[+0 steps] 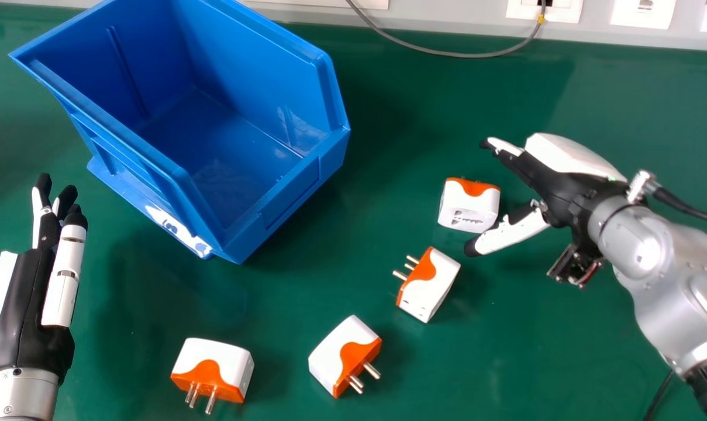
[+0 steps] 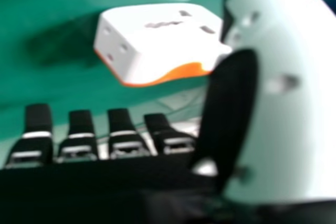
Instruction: Pick all objects and put in blue box
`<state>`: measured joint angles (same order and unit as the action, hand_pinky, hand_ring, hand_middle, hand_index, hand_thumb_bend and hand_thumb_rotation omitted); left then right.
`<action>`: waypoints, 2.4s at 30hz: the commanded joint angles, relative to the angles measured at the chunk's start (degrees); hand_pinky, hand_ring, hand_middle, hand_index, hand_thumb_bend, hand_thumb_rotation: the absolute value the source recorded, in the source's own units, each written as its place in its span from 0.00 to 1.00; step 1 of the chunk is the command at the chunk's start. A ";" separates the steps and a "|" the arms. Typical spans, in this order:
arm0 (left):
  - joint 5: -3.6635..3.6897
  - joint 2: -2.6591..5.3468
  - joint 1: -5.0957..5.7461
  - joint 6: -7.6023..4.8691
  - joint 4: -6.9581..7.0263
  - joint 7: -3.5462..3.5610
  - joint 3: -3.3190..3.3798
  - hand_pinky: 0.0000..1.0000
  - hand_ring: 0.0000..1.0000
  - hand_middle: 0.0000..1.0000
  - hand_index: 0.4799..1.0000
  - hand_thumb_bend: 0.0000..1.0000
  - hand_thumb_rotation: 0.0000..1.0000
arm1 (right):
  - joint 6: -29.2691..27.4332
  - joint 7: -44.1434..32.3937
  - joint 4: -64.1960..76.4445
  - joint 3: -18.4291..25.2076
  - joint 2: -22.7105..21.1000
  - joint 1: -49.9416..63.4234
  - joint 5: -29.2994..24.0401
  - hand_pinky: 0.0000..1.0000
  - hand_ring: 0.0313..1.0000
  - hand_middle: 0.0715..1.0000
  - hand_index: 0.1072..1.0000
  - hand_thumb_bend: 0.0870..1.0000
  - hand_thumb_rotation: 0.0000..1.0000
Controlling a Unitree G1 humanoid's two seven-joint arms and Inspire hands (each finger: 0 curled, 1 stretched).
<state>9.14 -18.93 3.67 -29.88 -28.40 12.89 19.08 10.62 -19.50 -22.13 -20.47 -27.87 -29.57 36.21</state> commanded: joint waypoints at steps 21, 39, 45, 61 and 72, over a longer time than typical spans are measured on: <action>0.00 0.22 1.88 0.12 4.01 -0.52 0.41 1.00 1.00 1.00 1.00 0.20 0.96 | -2.62 2.39 -11.13 -7.68 2.21 -9.48 6.49 0.84 0.90 0.90 0.89 0.59 0.29; -0.26 0.08 1.75 -0.75 3.39 -0.40 0.24 1.00 1.00 1.00 1.00 0.23 0.93 | -3.30 4.29 -15.93 -8.13 3.84 -13.00 6.98 0.82 0.87 0.87 0.86 0.58 0.28; -0.29 -0.01 1.79 -0.32 3.80 -0.34 0.05 1.00 1.00 1.00 1.00 0.22 0.93 | -3.58 4.82 -17.13 -8.16 4.25 -13.79 7.03 0.81 0.87 0.87 0.86 0.57 0.28; -0.21 0.00 2.29 0.30 4.71 -0.12 0.04 1.00 1.00 1.00 1.00 0.23 0.92 | -3.45 6.84 -21.00 -8.18 5.62 -15.18 6.89 0.77 0.83 0.85 0.83 0.55 0.25; -0.13 0.23 2.69 0.63 5.96 -0.19 -0.06 1.00 1.00 1.00 1.00 0.26 0.92 | -3.95 8.04 -22.48 -9.54 5.72 -16.13 8.00 0.60 0.67 0.71 0.75 0.53 0.20</action>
<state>9.03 -18.67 5.95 -28.71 -24.06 12.91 18.88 6.88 -12.14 -44.79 -29.98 -21.77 -43.57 43.51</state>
